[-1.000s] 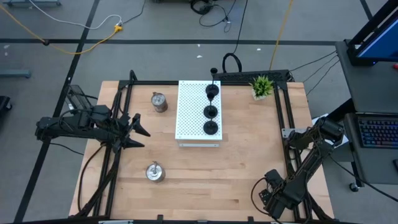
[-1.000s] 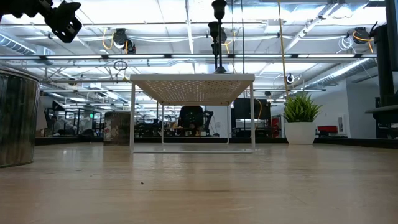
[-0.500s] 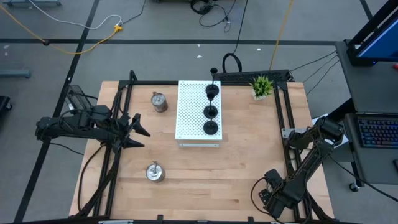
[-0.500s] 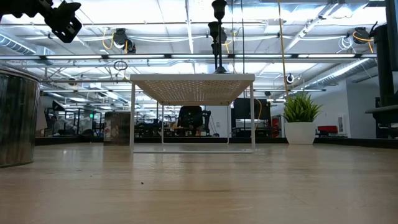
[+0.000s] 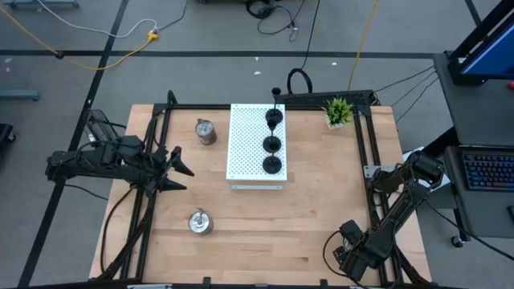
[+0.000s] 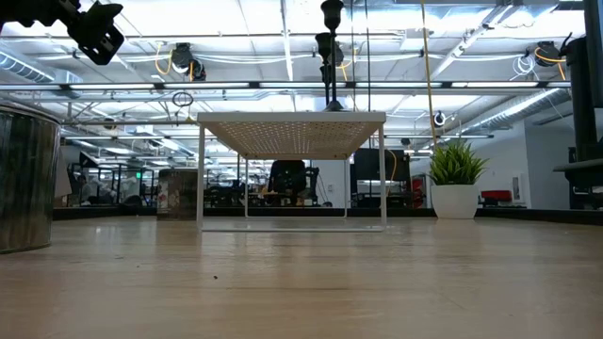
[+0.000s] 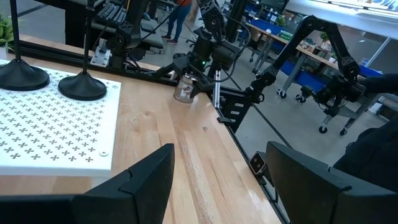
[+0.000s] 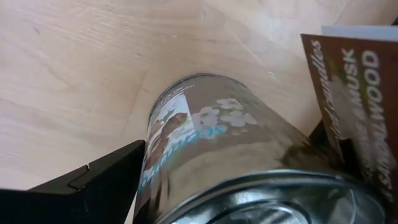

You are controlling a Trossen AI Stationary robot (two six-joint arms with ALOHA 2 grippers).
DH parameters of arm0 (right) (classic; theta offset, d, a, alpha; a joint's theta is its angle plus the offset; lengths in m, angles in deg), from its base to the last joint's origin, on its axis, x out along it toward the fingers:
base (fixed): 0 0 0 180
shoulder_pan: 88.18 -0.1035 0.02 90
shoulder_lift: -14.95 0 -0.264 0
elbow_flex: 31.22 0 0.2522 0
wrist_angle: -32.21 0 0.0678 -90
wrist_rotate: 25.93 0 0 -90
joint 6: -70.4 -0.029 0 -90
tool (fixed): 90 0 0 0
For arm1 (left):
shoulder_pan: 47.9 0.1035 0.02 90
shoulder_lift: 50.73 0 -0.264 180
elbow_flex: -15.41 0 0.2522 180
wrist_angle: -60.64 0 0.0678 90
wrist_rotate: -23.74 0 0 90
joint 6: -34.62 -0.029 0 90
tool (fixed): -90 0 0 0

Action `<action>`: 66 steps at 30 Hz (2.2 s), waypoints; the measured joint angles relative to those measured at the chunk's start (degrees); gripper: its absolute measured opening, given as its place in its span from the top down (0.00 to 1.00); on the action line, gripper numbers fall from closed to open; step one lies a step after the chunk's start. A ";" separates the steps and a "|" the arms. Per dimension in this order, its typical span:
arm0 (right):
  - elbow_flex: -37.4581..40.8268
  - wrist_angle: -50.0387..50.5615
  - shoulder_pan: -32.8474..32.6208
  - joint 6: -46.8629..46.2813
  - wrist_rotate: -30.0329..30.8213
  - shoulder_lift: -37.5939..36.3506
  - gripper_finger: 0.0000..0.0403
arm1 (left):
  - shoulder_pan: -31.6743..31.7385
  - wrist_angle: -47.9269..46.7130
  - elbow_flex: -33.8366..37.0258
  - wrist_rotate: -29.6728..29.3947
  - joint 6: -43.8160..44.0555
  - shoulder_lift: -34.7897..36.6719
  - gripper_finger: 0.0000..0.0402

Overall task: Pick & Place candle stick holders
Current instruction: Put the bottom right brown scented candle on the shelf

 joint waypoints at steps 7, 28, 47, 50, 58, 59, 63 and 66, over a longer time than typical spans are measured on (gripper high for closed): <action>0.09 0.35 0.00 0.04 0.22 0.00 0.01 | 0.00 0.00 0.00 0.00 0.02 0.00 0.36; 0.09 0.09 0.04 0.48 3.44 0.00 0.01 | 0.00 0.00 0.00 0.00 -0.07 0.00 0.36; 0.03 0.06 0.04 1.59 3.13 0.00 0.01 | 0.00 -0.01 0.00 0.00 -0.61 0.02 0.36; 0.03 0.22 0.04 1.59 3.13 0.00 0.01 | 0.00 0.00 0.00 0.00 -0.63 0.02 0.36; 0.03 0.44 0.04 0.65 3.02 0.00 0.01 | 0.00 0.00 -0.02 0.00 -0.63 0.02 0.36; 0.03 0.44 0.04 0.69 3.04 0.00 0.01 | 0.00 0.00 0.00 0.00 -0.63 0.00 0.36; 0.03 0.11 0.04 1.07 3.13 0.00 0.01 | 0.00 -0.01 0.00 0.00 -0.64 0.00 0.36; 0.03 -0.37 0.04 2.08 3.11 0.00 0.01 | 0.00 -0.02 0.00 0.00 -0.66 0.00 0.36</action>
